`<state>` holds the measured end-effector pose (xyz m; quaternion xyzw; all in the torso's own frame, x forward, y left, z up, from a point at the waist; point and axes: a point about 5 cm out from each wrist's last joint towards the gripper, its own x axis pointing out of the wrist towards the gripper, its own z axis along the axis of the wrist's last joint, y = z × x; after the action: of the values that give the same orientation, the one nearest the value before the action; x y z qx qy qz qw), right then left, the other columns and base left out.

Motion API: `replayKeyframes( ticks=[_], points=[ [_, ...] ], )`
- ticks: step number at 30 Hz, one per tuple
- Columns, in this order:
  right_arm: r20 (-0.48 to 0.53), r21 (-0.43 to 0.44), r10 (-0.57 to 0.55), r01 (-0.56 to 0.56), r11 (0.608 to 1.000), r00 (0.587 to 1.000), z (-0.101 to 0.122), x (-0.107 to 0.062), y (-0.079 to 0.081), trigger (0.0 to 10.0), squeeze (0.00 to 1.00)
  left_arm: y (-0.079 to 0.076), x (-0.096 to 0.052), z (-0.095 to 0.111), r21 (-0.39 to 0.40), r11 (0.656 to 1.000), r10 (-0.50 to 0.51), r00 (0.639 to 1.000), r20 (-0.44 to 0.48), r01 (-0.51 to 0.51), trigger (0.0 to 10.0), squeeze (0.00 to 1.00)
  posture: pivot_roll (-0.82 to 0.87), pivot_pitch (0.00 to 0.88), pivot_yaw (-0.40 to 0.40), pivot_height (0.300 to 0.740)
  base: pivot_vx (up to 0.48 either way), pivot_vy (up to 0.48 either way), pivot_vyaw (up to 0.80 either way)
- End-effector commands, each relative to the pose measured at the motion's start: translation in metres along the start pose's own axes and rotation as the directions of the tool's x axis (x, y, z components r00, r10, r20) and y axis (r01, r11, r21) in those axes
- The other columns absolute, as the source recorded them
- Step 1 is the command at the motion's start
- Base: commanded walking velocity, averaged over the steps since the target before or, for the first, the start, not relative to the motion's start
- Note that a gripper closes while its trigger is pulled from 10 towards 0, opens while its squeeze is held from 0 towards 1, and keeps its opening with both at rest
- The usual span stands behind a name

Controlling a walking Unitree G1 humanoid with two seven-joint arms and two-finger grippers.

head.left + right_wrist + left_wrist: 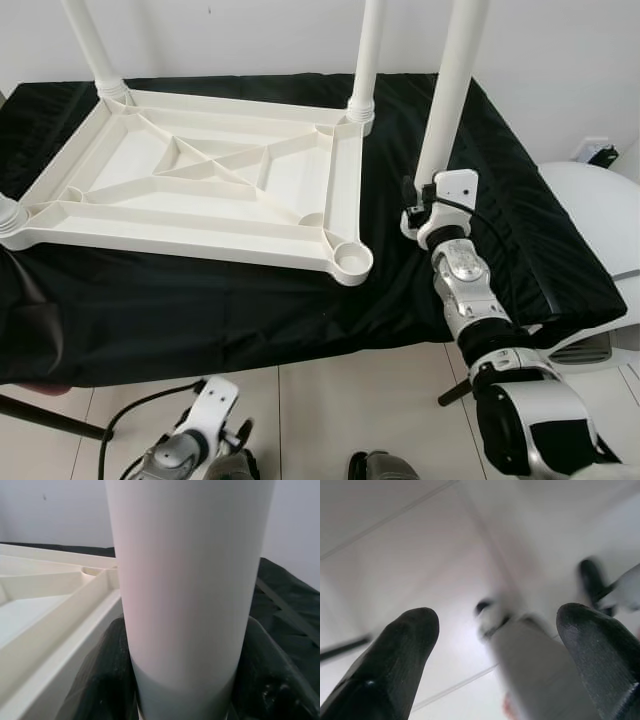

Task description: Building children table

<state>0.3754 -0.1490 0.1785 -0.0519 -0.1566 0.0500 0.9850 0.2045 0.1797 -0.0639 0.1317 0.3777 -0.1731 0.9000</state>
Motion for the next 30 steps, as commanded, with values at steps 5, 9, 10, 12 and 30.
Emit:
replayKeyframes(
  ticks=[5,9,10,12,30],
  points=[
    [-0.010,0.087,-0.012,0.013,0.996,1.000,-0.004,-0.016,0.012,10.0,0.00,0.017,-0.013,-0.041,-0.088,0.971,0.202,0.959,-0.196,-0.223,10.0,0.00,0.07,0.195,0.021,0.740,0.000,0.000,0.00],
    [-0.019,0.116,-0.018,0.020,0.993,1.000,-0.006,-0.028,0.019,10.0,0.00,0.023,-0.020,-0.056,-0.150,0.930,0.286,0.918,-0.276,-0.335,10.0,0.00,0.06,0.187,0.019,0.740,0.000,0.000,0.00],
    [-0.031,0.128,-0.030,0.034,0.991,0.999,-0.006,-0.033,0.018,10.0,0.00,0.021,-0.019,-0.056,-0.163,0.926,0.287,0.915,-0.283,-0.341,10.0,0.00,0.06,0.179,0.022,0.740,0.000,0.000,0.00],
    [-0.042,0.131,-0.044,0.049,0.990,0.998,-0.007,-0.037,0.016,10.0,0.00,0.018,-0.018,-0.054,-0.164,0.928,0.280,0.917,-0.282,-0.334,10.0,0.00,0.05,0.174,0.026,0.740,0.000,0.000,0.00],
    [-0.109,0.128,-0.120,0.133,0.983,0.987,0.009,-0.064,0.007,10.0,0.00,-0.023,-0.006,-0.048,0.023,0.983,0.183,0.945,-0.272,-0.184,10.0,0.00,0.02,0.108,0.012,0.740,0.000,0.000,0.00]
  ],
)
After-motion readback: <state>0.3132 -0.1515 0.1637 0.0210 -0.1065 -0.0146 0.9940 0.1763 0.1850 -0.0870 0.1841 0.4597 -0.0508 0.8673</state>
